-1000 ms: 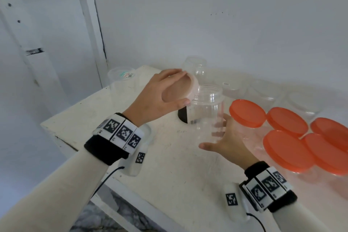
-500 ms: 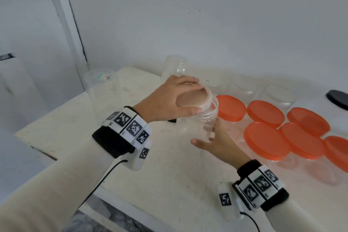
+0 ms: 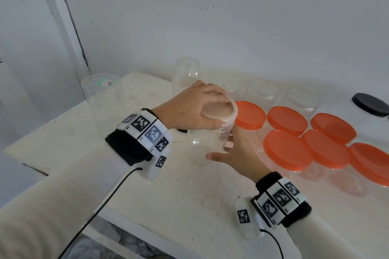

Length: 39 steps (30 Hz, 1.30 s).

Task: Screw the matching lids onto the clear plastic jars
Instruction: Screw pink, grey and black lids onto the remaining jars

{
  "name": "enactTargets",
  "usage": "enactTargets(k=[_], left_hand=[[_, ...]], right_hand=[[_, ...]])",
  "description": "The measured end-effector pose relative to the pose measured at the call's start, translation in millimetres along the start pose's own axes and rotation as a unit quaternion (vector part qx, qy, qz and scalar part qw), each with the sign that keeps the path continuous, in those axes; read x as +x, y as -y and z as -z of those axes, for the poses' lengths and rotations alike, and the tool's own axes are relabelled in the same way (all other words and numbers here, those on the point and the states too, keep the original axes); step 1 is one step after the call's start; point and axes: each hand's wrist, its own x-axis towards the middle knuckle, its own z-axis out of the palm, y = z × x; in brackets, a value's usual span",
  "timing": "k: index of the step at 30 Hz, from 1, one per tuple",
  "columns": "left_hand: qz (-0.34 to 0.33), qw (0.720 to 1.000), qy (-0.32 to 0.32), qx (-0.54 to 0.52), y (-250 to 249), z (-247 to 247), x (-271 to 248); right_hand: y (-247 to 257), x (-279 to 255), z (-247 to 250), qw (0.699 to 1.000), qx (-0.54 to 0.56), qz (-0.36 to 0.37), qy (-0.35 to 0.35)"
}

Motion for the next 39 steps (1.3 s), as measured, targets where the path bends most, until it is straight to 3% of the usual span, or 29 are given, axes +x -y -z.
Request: enactTargets(k=[9,12,15,17,20,24,29,39], left_hand=[[0.005,0.999,-0.003,-0.051,4,-4,-7],[0.017,0.994,-0.039,-0.105,12,-11,-14],[0.069,0.975,-0.065,-0.2,16,-24,-22],[0.104,0.953,-0.073,-0.274,19,-34,-27],[0.138,0.922,-0.084,-0.353,21,-49,-31],[0.16,0.907,-0.082,-0.381,22,-60,-34],[0.162,0.904,-0.073,-0.388,26,-61,-32],[0.148,0.913,-0.035,-0.379,29,-50,-29]], right_hand=[[16,-3,14,0.997,-0.077,0.01,0.025],[44,-4,30,0.996,-0.044,0.068,-0.031],[76,1,43,0.986,-0.08,0.134,-0.054],[94,9,47,0.978,-0.144,0.15,-0.022],[117,22,51,0.954,-0.259,0.128,0.084],[137,36,53,0.906,-0.372,0.084,0.183],[152,46,48,0.865,-0.437,0.061,0.24],[160,52,46,0.834,-0.442,0.081,0.32]])
